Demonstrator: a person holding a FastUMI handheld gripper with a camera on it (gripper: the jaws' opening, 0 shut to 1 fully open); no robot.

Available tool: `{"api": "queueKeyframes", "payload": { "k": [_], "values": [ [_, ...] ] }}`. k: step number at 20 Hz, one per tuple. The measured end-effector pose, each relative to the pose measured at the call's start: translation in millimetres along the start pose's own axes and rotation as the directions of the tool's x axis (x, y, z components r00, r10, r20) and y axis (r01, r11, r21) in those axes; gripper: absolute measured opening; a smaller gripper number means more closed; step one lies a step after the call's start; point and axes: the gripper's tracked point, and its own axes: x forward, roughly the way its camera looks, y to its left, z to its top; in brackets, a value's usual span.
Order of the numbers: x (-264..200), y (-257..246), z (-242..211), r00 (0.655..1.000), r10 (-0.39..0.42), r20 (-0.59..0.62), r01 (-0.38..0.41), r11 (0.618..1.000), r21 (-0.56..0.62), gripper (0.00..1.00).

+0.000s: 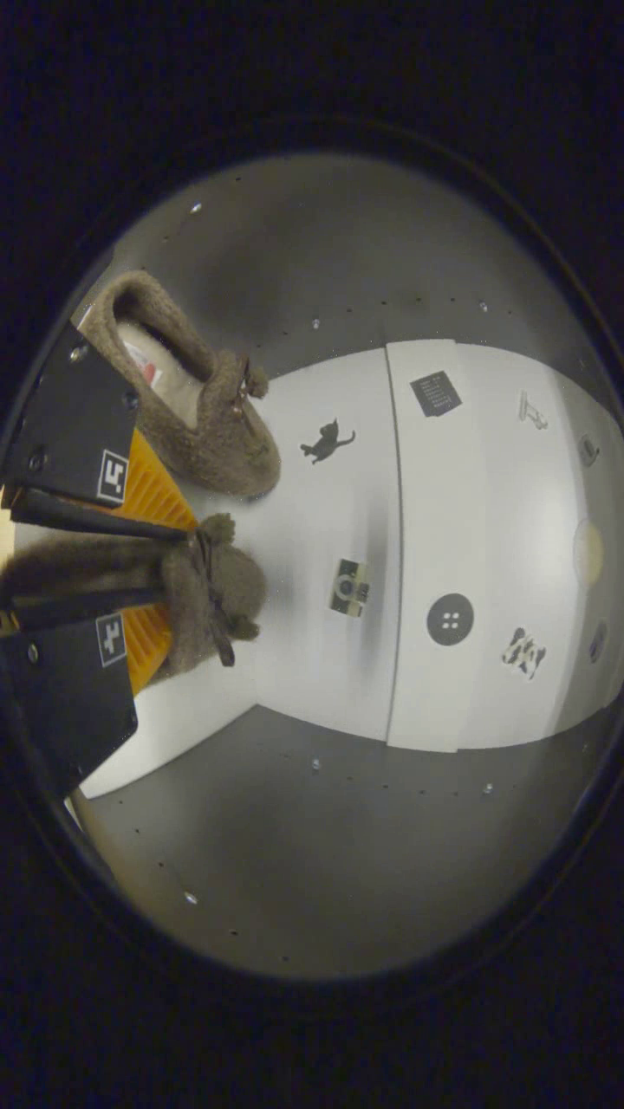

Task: Open the shoe cabinet door, grab the shoes and put them into the shoe cabinet, then close the shoe cabinet door.

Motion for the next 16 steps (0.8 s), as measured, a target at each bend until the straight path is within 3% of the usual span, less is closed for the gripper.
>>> {"api": "queueKeyframes", "payload": {
  "k": [4, 7, 11, 16],
  "values": [
    [-23, -10, -2, 0.999, -0.051, 0.011, 0.052, 0.995, -0.083, 0.49],
    [-53, -12, -3, 0.996, -0.058, 0.063, 0.065, 0.991, -0.117, 0.51],
    [-113, -9, 0, 0.977, -0.058, 0.204, 0.101, 0.973, -0.208, 0.72],
    [-221, 17, -21, 0.936, 0.042, 0.349, 0.038, 0.975, -0.219, 0.93]
  ]
}}
